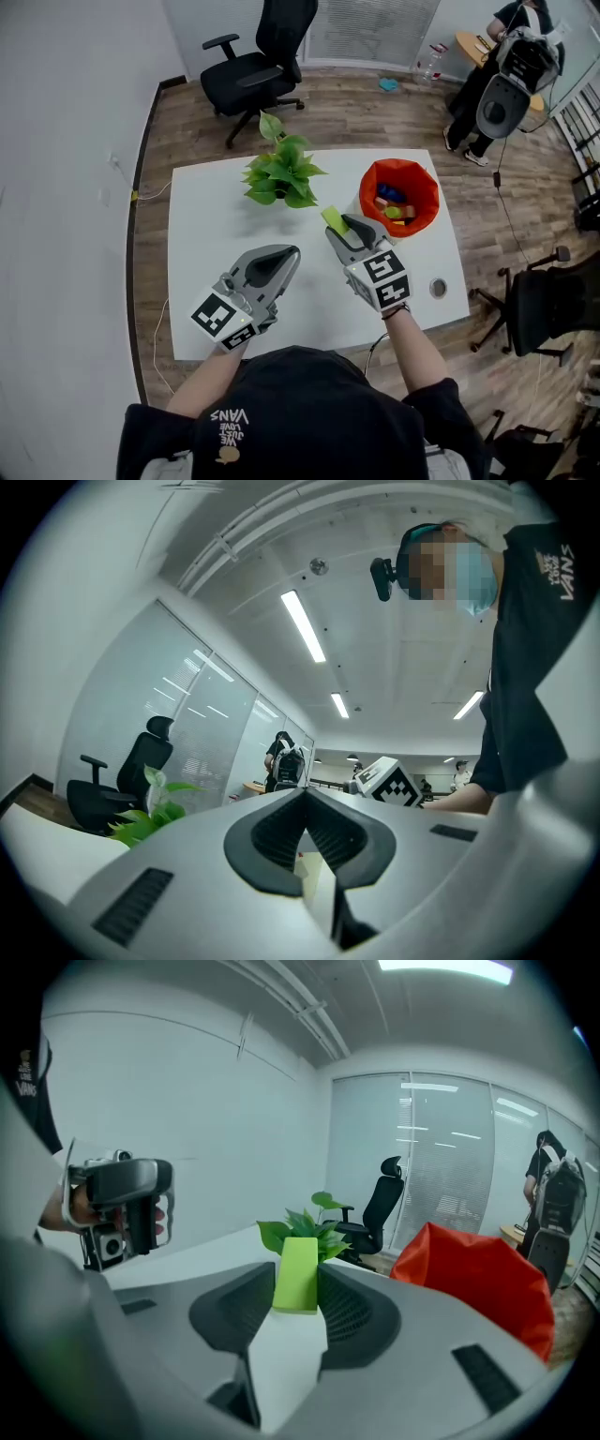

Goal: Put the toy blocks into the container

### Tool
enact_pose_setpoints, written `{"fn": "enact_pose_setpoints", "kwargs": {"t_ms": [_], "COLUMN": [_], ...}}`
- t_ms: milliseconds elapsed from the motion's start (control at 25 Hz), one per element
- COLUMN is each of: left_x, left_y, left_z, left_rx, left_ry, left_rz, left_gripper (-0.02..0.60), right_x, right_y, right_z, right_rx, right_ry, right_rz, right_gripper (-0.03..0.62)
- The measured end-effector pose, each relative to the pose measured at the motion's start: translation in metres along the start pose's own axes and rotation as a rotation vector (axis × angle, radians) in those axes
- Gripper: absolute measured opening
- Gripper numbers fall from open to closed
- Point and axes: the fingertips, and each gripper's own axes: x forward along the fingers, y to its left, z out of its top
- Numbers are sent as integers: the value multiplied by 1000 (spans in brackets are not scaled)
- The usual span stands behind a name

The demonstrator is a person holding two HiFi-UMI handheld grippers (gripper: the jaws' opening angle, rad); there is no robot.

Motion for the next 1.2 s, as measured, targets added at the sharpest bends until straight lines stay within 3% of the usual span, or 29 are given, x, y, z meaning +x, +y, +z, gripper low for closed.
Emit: {"fn": "enact_pose_setpoints", "kwargs": {"t_ms": [440, 760, 1200], "left_x": [21, 36, 33], "left_y": [-22, -35, -30], "left_z": [-5, -10, -9], "left_rx": [-2, -2, 10], "left_ry": [11, 20, 27], "left_rz": [-86, -130, -90], "left_gripper": [11, 11, 11], "right_x": [-46, -71, -63], "right_y": [-28, -77, -142], "right_z": [10, 20, -22], "right_rx": [9, 8, 109], "right_ry": [-56, -82, 16], "right_rz": [-99, -209, -297], "right_gripper": [155, 155, 156]}}
